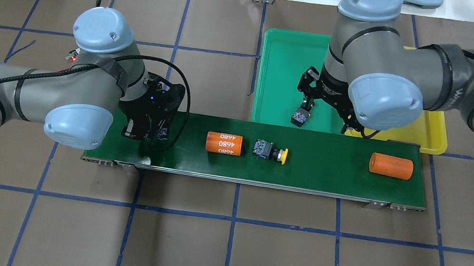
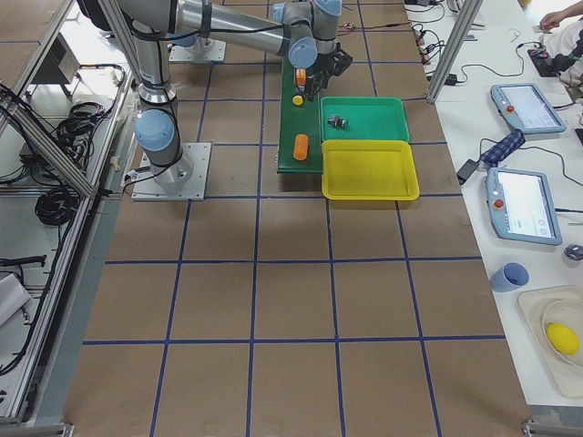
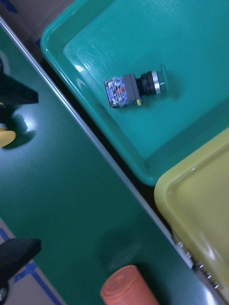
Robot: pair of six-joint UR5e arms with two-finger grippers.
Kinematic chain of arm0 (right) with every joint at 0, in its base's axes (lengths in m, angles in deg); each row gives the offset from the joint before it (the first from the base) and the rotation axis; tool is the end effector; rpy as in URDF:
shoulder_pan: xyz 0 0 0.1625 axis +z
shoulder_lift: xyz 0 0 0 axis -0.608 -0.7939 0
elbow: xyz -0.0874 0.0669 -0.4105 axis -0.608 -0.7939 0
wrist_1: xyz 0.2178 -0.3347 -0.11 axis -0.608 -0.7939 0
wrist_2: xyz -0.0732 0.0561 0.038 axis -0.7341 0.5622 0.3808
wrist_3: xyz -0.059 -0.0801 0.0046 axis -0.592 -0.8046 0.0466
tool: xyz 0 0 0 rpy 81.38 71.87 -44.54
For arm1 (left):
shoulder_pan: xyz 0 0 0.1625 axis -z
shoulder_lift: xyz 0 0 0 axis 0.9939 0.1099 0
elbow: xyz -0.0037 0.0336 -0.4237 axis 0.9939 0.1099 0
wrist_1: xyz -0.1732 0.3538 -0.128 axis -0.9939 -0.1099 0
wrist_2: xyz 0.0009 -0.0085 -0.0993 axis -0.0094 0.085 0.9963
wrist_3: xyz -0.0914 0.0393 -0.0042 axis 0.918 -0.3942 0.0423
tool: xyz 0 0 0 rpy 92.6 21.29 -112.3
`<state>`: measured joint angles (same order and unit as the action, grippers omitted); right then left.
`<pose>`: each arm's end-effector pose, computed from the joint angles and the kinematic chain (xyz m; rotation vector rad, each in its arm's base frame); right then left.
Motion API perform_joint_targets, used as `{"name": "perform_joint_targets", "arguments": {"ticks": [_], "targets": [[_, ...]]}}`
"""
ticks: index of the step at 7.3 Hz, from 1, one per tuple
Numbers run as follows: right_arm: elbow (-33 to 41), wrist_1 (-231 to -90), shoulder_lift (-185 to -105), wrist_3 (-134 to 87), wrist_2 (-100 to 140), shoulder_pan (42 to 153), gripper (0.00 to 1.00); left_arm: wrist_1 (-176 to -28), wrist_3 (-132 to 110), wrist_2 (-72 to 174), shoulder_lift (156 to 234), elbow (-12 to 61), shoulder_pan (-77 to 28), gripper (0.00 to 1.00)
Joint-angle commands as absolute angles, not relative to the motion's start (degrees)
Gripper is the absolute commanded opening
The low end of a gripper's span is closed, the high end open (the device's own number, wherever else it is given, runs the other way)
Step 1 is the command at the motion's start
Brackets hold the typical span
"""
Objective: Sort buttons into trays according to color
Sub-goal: 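Place button on belt with left gripper while right reaches yellow button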
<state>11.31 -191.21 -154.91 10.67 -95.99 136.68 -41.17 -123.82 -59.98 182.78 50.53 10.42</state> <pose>0.2124 -0.5100 0.3419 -1.0929 -2.8690 -0.0234 -0.1679 -0.4680 0.2645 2.4468 1.9688 -0.0157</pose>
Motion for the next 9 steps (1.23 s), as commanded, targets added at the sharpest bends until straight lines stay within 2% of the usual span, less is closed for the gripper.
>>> {"name": "perform_joint_targets", "arguments": {"ticks": [1,3,5,6,9], "targets": [[16.5,-190.8,-158.4,32.2,-95.6,136.8,1.00,-37.4,-124.0,-59.8,182.4,53.0,10.9,0.90],[16.8,-192.2,-158.1,34.8,-95.3,137.5,1.00,-38.1,-120.8,-60.3,180.8,50.8,9.1,0.90],[16.8,-199.4,-154.4,41.1,-92.0,137.7,1.00,-50.4,-118.6,-64.3,176.6,42.5,2.4,0.90],[16.8,-201.2,-152.3,41.7,-92.0,138.6,1.00,-51.8,-118.7,-64.8,176.0,41.3,-2.4,0.90],[18.5,-201.2,-151.1,42.7,-90.7,139.6,1.00,-42.5,-115.9,-65.7,177.7,47.6,-23.1,0.92]]}}
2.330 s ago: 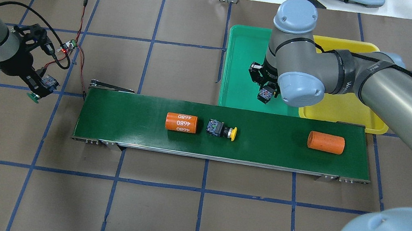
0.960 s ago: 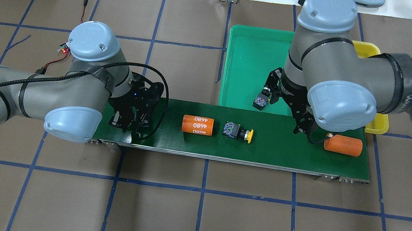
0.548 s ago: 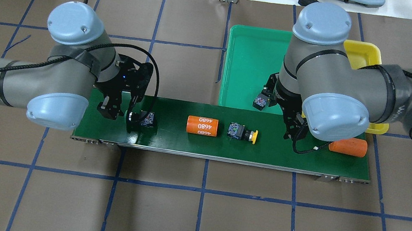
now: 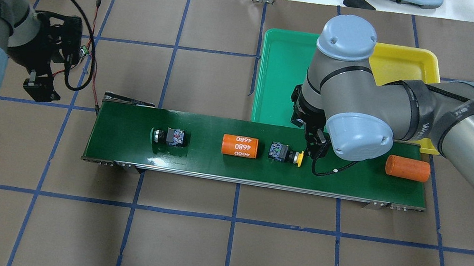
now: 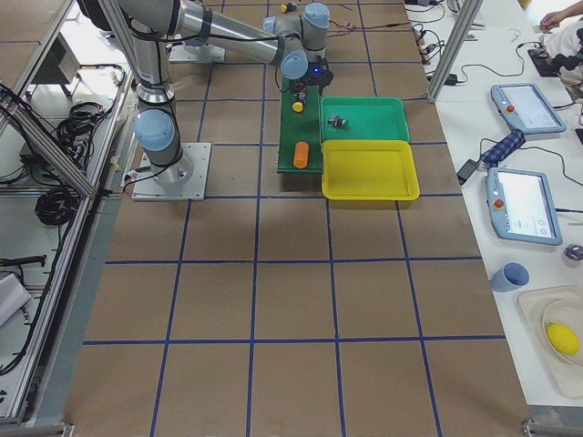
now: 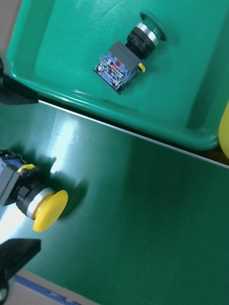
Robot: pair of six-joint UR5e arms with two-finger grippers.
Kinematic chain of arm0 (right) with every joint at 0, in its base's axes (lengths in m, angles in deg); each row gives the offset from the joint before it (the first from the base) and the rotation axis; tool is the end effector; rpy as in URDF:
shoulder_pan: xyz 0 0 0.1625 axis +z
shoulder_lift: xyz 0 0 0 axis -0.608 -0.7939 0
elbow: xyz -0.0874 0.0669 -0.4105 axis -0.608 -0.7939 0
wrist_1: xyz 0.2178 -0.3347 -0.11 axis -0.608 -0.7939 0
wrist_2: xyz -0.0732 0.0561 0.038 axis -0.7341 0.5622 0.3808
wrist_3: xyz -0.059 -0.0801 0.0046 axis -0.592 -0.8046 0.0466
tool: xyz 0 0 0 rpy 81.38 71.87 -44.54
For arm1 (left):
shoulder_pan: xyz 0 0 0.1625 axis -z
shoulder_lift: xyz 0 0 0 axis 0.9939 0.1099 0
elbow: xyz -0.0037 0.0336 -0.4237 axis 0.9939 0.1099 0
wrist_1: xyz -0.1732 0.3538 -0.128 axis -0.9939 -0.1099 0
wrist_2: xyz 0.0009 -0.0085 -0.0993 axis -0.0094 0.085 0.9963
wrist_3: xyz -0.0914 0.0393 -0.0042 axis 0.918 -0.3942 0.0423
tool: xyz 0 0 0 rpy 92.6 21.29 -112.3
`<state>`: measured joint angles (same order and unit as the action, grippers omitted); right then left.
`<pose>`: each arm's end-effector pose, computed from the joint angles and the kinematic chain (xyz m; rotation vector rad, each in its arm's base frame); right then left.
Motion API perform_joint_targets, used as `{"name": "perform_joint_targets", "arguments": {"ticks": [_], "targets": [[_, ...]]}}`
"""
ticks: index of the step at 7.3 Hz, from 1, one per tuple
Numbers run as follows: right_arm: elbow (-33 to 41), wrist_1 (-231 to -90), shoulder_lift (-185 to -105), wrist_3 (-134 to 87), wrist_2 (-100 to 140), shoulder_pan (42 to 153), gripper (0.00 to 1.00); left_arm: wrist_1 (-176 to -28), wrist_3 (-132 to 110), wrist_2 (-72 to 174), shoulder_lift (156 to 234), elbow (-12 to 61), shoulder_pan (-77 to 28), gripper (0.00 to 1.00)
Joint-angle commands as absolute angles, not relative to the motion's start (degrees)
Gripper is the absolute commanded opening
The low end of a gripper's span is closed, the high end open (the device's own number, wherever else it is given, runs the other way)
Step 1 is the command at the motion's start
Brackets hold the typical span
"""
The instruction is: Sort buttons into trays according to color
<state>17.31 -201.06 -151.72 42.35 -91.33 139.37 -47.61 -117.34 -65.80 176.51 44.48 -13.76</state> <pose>0.2437 -0.4959 0.2810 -1.8142 -2.5527 -0.0712 0.0490 -0.4949 0.3534 1.7488 2.4340 0.0253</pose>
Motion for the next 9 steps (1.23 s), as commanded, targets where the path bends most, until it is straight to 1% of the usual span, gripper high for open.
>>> {"name": "perform_joint_targets", "arguments": {"ticks": [1,3,4,5,6,7,8,9], "targets": [[19.3,-201.3,-151.5,42.5,-90.7,139.6,1.00,-38.8,-110.2,-63.0,178.7,50.6,-29.9,0.92],[19.5,-200.5,-151.0,42.7,-90.7,139.6,1.00,-38.2,-99.6,-61.1,183.1,50.7,-38.0,0.92],[19.4,-200.3,-151.0,42.8,-89.5,139.5,1.00,-37.0,-90.7,-61.1,185.8,50.4,-40.2,0.95],[19.5,-200.2,-151.0,42.9,-89.0,139.3,1.00,-36.7,-87.2,-61.1,188.2,50.8,-42.7,0.97],[20.3,-200.3,-150.9,42.7,-89.0,139.0,1.00,-36.7,-83.9,-60.6,190.5,51.3,-43.5,0.97],[21.5,-200.3,-151.2,42.1,-89.4,138.6,0.95,-36.4,-82.2,-60.6,192.2,50.6,-43.5,0.97],[22.2,-200.6,-151.5,41.9,-89.8,138.0,0.69,-35.9,-79.4,-60.6,193.8,50.8,-43.5,0.97],[22.2,-200.8,-151.5,41.4,-89.7,137.8,0.26,-33.4,-78.4,-60.9,195.4,51.1,-43.5,0.97]]}}
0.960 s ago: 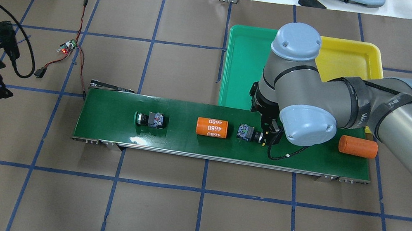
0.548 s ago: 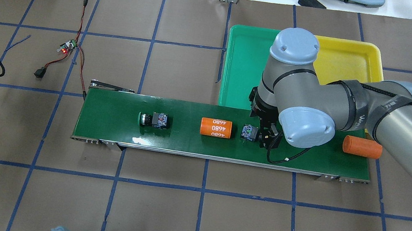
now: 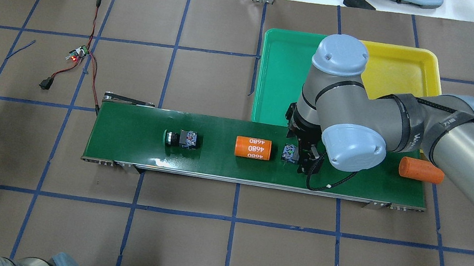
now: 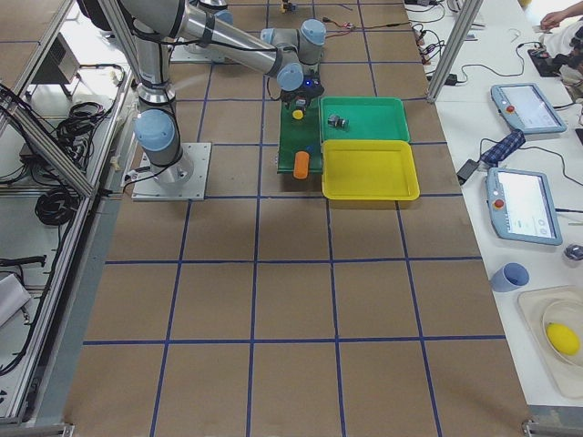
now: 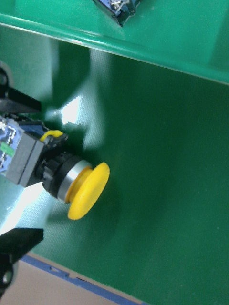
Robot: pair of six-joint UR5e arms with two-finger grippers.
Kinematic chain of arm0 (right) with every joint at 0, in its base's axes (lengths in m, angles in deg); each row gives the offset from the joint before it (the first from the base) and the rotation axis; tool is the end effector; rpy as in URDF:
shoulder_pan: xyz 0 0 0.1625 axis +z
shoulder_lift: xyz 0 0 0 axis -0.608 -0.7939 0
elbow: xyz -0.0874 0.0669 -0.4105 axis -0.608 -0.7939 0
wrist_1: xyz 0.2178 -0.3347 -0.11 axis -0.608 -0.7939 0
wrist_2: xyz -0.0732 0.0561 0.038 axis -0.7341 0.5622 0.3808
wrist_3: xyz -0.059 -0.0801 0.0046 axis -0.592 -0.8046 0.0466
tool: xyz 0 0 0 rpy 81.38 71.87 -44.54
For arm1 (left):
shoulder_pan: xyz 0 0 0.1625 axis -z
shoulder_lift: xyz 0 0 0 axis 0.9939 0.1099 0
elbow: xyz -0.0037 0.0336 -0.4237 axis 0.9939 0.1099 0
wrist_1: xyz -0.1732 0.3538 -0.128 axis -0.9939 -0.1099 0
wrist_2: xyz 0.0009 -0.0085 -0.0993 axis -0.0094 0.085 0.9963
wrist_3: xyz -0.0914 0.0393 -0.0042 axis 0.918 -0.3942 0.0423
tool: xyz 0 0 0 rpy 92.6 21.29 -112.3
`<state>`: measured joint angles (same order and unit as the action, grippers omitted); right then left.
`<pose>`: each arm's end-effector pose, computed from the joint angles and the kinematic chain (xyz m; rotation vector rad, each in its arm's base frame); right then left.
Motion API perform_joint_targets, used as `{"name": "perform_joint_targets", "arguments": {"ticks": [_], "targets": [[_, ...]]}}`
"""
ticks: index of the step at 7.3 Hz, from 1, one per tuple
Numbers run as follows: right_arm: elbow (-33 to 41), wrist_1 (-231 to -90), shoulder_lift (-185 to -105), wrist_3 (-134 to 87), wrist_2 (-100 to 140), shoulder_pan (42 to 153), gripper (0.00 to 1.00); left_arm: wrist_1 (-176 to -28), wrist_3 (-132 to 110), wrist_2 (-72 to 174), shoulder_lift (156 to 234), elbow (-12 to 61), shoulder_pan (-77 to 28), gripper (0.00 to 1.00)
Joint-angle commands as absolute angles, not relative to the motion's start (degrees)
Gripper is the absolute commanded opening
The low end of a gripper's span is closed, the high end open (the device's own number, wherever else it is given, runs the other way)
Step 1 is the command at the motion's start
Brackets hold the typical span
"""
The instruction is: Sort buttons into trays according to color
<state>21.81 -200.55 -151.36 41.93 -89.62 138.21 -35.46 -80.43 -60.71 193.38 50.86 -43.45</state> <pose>0.2318 -0.4756 0.2437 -1.8039 -2.4953 -0.2030 0.2947 -0.4231 0.1811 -0.1372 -3.0750 -0.0862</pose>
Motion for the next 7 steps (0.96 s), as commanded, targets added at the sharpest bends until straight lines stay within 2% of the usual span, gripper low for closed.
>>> {"name": "perform_joint_targets", "arguments": {"ticks": [1,2,3,4,7], "targets": [[22.3,-200.7,-151.5,38.8,-89.7,137.6,0.00,-31.8,-78.4,-61.1,195.7,51.1,-43.2,0.76],[22.3,-200.6,-151.6,37.1,-89.6,136.7,0.00,-31.0,-78.8,-61.3,195.8,50.8,-43.2,0.37],[21.8,-200.5,-152.1,36.3,-89.8,136.2,0.00,-30.9,-78.8,-61.3,195.8,51.0,-43.2,0.14],[20.6,-200.4,-153.5,35.6,-90.0,135.9,0.00,-30.9,-79.0,-61.3,195.6,50.9,-43.1,0.00],[15.1,-192.5,-155.4,18.8,-94.0,127.4,0.00,-33.0,-91.0,-61.0,190.8,50.6,-38.7,0.01]]}}
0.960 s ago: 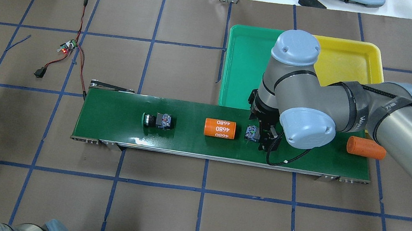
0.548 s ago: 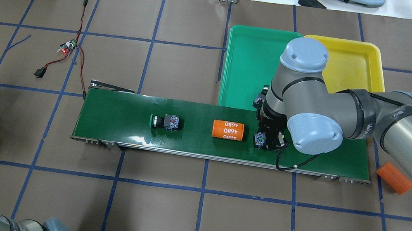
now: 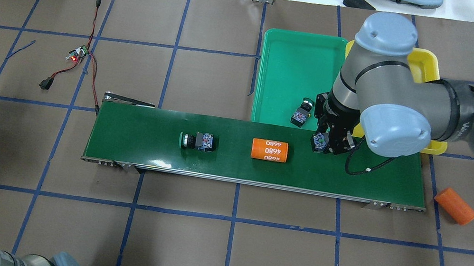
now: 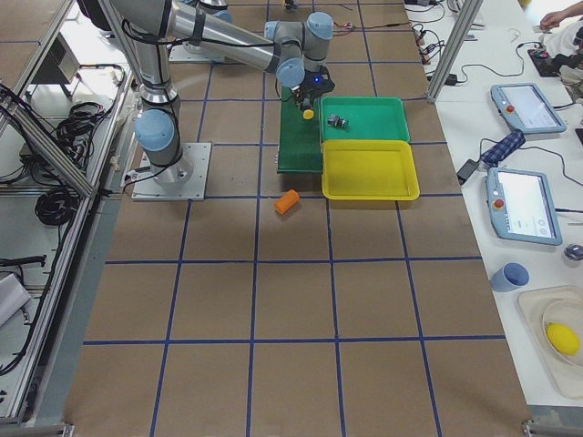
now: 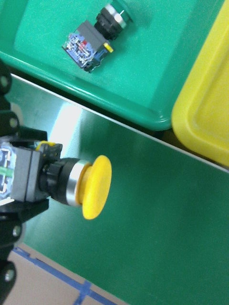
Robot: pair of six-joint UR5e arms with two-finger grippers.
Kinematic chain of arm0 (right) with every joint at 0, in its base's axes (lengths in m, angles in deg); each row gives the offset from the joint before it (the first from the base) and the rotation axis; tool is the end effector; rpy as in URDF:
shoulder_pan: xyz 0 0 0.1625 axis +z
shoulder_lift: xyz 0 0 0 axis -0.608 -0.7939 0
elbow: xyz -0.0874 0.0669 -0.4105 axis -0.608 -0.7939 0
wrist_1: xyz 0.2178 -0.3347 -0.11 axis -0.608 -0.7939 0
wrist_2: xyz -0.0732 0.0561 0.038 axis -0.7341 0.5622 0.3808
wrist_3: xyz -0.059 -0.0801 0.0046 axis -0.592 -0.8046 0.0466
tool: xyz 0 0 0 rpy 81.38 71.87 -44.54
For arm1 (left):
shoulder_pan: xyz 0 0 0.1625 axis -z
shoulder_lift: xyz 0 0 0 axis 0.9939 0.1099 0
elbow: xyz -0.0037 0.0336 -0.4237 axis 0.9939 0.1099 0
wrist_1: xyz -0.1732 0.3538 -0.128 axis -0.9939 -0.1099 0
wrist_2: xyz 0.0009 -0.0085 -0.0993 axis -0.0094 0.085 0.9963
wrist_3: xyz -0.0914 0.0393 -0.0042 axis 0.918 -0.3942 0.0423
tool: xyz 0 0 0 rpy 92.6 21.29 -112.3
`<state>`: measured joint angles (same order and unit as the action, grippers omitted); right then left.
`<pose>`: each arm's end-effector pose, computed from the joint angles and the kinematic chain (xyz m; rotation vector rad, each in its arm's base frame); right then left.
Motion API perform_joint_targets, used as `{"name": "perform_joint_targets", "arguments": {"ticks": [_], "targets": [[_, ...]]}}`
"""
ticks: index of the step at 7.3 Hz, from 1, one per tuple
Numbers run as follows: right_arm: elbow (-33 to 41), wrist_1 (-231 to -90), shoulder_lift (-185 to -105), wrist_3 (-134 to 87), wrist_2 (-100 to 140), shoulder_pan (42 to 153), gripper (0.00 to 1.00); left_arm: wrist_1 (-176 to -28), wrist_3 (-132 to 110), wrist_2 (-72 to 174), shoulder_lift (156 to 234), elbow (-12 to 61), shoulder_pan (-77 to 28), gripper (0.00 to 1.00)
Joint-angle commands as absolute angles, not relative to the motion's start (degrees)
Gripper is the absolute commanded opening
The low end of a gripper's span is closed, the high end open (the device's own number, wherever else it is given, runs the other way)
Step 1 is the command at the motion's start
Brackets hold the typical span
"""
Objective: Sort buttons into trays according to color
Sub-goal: 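Carry the yellow button into the yellow tray and release it with right gripper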
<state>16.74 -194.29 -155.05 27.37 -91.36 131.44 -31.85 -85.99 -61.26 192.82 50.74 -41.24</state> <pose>0.1717 -0.5076 0.3050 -1.6427 -2.6396 -0.1348 0.2840 -0.4383 0.1928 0.3518 3.1195 0.0280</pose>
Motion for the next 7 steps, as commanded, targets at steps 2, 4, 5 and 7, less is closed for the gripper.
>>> {"name": "perform_joint_targets", "arguments": {"ticks": [2,4,5,7], "targets": [[13.7,-197.8,-154.2,0.8,-93.8,120.7,0.00,-38.2,-97.8,-61.3,186.1,50.3,-27.6,0.02],[13.5,-208.1,-147.2,-11.8,-94.3,117.5,0.00,-39.6,-105.4,-61.1,182.3,50.9,-16.9,0.01],[13.5,-211.2,-145.3,-19.1,-94.1,116.9,0.00,-40.7,-108.9,-60.7,181.4,50.6,-11.7,0.01],[13.1,-213.4,-143.6,-23.8,-93.9,116.1,0.02,-42.4,-118.2,-52.5,181.8,51.3,-7.8,0.14]]}}
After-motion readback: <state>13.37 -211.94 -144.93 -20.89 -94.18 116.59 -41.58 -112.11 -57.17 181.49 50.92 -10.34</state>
